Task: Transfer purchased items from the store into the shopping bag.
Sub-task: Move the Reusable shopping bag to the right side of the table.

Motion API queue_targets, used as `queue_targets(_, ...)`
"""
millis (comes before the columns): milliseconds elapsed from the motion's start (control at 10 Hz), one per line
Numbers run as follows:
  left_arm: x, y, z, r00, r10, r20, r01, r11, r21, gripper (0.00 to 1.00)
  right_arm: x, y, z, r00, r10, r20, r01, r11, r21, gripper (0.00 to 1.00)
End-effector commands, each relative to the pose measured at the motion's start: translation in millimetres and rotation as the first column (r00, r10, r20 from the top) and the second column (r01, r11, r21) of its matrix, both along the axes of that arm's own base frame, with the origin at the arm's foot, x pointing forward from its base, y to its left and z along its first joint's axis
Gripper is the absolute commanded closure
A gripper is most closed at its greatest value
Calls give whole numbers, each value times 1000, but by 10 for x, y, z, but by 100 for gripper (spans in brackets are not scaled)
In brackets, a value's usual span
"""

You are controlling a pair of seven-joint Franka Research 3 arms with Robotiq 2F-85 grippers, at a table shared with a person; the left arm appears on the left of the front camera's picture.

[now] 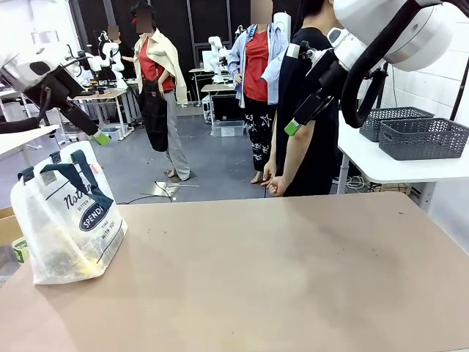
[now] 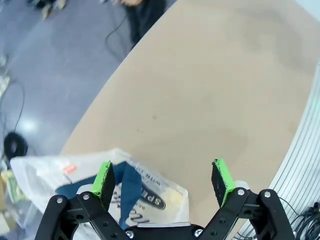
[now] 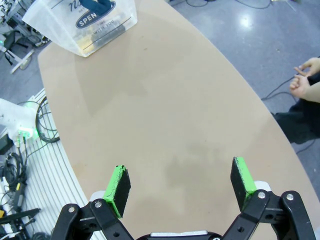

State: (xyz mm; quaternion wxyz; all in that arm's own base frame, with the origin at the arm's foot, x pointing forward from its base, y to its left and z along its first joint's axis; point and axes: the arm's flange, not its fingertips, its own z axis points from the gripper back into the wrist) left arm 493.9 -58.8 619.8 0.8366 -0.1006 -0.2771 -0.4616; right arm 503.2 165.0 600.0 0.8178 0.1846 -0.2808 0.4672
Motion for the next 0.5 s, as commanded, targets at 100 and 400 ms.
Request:
queue_targets(100,90,164,-15,984,-174,-45,168,979,-115,0,12,13,9,1000,-13,-11,13,1000,4,0)
queue_targets(400,47,136,-32,964,-260,61,264,962,-70,0,12,13,9,1000,-13,-11,13,1000,4,0)
